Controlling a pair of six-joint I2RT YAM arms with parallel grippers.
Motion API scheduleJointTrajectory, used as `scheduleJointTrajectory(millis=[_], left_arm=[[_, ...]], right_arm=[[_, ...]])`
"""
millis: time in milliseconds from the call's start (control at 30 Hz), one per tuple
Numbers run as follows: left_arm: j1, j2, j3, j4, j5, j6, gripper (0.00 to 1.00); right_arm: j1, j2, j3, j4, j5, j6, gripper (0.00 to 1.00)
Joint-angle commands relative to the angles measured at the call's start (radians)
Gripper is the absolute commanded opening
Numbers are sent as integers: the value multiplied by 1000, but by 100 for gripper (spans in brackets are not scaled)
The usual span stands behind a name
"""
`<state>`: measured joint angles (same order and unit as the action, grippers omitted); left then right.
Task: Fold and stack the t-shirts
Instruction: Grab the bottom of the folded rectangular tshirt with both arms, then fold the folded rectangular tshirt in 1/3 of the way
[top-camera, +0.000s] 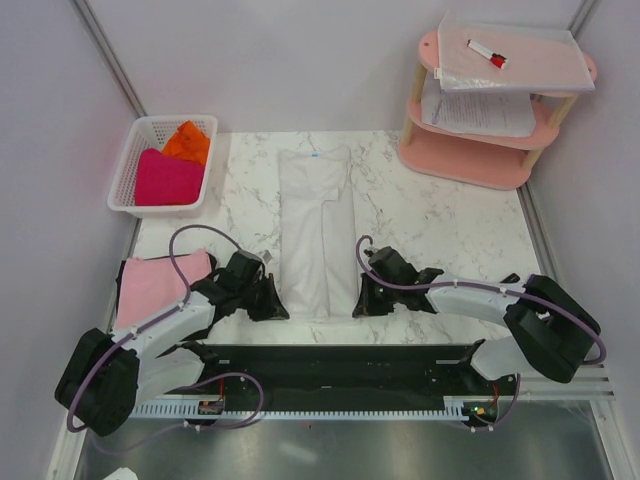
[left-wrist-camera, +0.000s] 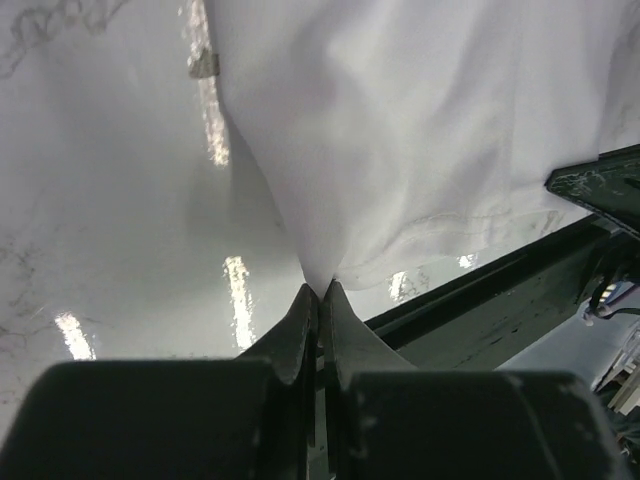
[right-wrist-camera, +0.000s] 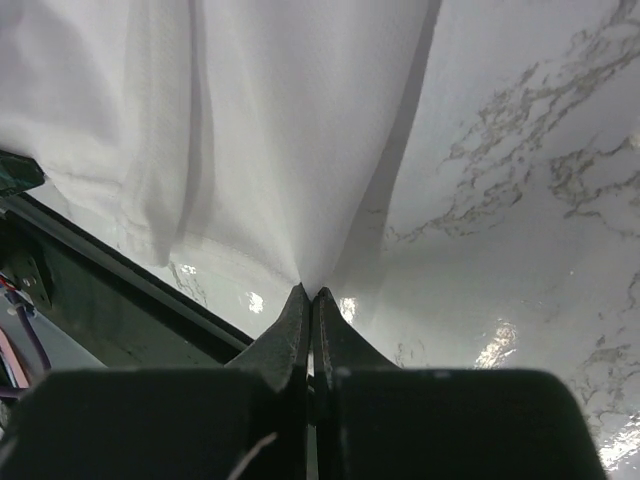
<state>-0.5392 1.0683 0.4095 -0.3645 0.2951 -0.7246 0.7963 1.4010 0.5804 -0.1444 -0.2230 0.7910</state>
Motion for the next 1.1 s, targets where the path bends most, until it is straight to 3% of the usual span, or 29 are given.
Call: scheduleJointTrajectory(millis=[0,233,433,633,1067], left_arm=[[-4,-22,118,-14,-37,10,2],[-2,67,323,-68,-142,57,2],[10,225,517,-71,-211,111,2],[51,389,679,-68,-225,163,2],[174,628,856,-37,-175,211,2]], right_arm=[[1,-57,78,5,36,-44,0],[-14,-100,226,-55,200,-124,0],[-63,-1,363,-61,339,-248,0],[-138,145,464,18,363,-312,0],[-224,441,679,137,321,-331,2]])
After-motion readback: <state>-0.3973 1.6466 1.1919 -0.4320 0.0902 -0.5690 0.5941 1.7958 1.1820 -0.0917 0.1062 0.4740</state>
